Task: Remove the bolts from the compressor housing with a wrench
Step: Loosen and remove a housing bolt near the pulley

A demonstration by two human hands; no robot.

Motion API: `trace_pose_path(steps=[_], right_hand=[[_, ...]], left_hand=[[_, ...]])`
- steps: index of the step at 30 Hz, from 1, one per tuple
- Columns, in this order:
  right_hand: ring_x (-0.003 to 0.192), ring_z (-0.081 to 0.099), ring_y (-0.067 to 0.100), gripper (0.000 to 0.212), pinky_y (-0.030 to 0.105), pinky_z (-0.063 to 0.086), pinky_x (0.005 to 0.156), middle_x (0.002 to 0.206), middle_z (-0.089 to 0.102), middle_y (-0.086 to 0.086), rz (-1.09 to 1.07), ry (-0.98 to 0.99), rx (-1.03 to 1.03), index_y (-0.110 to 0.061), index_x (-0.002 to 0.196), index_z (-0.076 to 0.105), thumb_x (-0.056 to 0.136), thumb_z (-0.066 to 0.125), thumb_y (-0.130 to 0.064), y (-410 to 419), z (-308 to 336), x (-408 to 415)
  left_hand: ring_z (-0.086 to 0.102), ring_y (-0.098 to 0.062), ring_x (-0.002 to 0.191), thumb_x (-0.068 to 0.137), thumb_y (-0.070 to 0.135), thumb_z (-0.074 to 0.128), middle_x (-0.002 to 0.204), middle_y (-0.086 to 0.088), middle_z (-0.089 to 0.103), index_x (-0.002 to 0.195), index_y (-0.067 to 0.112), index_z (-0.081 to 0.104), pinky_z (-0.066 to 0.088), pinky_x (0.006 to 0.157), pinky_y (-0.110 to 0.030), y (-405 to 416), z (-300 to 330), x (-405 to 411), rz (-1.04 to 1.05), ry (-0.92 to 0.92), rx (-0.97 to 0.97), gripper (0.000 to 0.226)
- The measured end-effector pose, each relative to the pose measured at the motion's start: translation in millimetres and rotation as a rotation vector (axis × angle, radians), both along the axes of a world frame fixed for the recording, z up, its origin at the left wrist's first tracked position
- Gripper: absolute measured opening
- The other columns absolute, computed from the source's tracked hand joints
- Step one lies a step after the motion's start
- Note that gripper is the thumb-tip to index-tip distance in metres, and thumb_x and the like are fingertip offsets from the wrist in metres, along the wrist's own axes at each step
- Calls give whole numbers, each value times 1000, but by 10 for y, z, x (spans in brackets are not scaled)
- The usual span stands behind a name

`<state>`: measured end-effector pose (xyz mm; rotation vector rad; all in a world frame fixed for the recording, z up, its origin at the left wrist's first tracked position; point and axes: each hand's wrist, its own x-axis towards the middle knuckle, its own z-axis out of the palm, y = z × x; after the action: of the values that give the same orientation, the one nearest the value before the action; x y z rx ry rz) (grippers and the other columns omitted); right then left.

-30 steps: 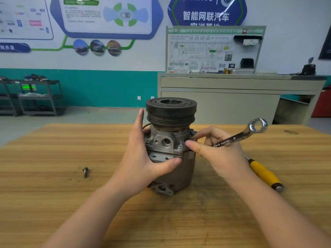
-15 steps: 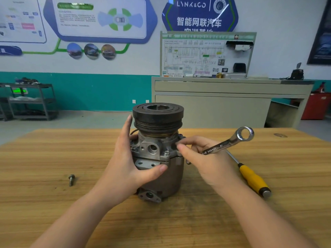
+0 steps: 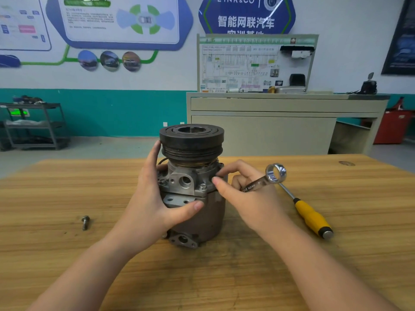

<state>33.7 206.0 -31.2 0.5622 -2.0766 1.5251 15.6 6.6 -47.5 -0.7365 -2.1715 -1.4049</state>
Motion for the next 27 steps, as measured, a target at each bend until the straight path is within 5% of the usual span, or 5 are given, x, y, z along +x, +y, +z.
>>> trace_pose_path(steps=[6,14,27], right_hand=[[42,43,0,10,7,31,45,44,44,-14,-3,24,23,-25,90,68,89,65,-15,4,-1,21],[42,41,0,15,8,31,44,45,46,-13,-25,45,13,-27,90,68,89,63,-14,-2,-12,23],[49,53,-6,10,4,35,50,50,54,-25,-58,98,74,-25,87,71,85,70,-15,10,-19,-3]], left_hand=[[33,15,126,49,74,75,139,15,34,137,65,-2,33,94,-10,7,1,8,11,-6,-7,117],[33,12,128,51,71,75,143,10,33,135,67,-2,31,93,-2,0,9,9,17,-7,-12,114],[36,6,129,51,70,75,141,10,34,137,64,-2,31,98,-12,11,14,26,13,-18,-18,116]])
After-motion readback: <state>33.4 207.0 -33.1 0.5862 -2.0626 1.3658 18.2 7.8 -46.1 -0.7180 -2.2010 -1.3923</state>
